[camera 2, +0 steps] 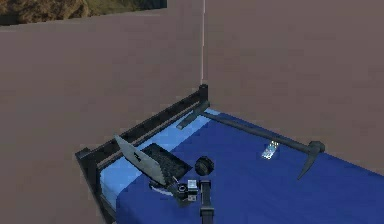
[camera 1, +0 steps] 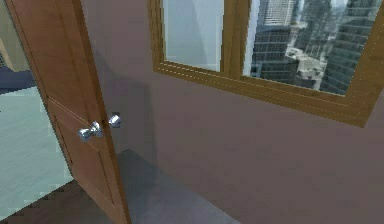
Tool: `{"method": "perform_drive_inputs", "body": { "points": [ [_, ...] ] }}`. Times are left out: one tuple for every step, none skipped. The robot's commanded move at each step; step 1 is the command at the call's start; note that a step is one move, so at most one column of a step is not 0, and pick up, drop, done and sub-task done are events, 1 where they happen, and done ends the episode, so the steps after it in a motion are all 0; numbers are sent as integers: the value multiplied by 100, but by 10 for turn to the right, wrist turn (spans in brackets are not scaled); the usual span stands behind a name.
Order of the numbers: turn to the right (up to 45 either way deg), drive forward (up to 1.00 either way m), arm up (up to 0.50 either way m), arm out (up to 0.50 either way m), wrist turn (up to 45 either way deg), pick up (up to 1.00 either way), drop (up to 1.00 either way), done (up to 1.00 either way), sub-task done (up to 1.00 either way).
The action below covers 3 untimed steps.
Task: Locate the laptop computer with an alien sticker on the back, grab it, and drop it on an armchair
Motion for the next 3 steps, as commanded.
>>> {"method": "perform_drive_inputs", "body": {
  "points": [
    [0,0,10,0,0,0,0,0,0],
    [0,0,38,0,0,0,0,0,0],
    [0,0,0,0,-450,0,0,0,0]
  ]
}}
